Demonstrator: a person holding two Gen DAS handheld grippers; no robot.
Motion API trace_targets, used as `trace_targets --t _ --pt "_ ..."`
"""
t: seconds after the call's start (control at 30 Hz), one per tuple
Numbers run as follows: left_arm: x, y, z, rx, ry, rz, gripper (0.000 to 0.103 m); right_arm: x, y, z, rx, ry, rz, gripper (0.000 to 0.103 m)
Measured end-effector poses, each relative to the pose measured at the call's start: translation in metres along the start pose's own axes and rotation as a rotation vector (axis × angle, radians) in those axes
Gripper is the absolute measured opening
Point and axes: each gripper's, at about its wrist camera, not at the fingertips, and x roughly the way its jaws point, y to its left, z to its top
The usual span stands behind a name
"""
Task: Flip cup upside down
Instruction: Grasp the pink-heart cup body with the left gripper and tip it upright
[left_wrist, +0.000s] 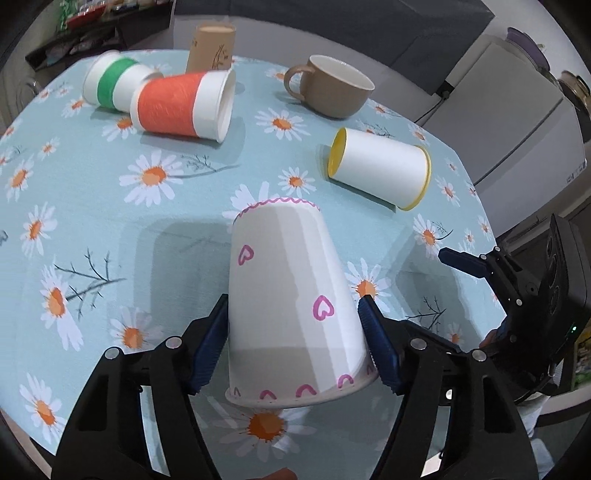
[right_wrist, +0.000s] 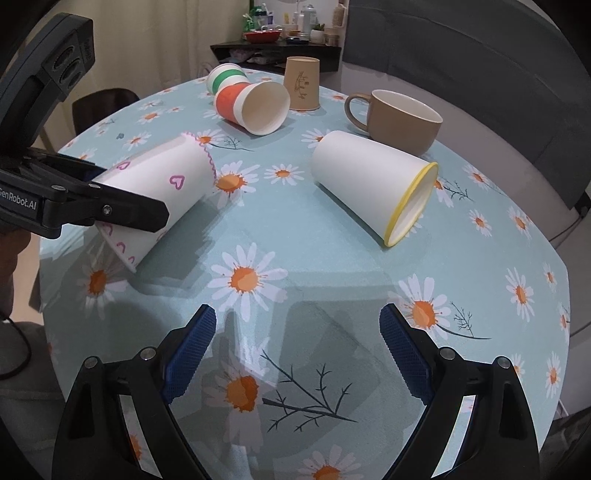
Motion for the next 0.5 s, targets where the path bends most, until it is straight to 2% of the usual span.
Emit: trace_targets --t 0.13,0.23,0.37,0.5 --pt "-0.016 0.004 -0.012 0.125 -0.153 0.092 0.069 0.000 0.012 0.000 0.009 -0.004 0.007 0.086" --pt "-0.021 0.011 -0.024 0.192 -0.232 0.138 0.069 0.000 0.023 0.000 0.012 -0.008 0.012 0.086" --pt "-0.026 0.020 -0.044 0.257 -0.337 0.172 0.069 -0.002 0.040 -0.001 0.013 -0.022 0.014 0.086" --pt "-0.033 0.026 -0.065 0.295 -0.428 0.163 0.069 -0.002 0.058 -0.003 0.017 -0.033 0.026 0.086"
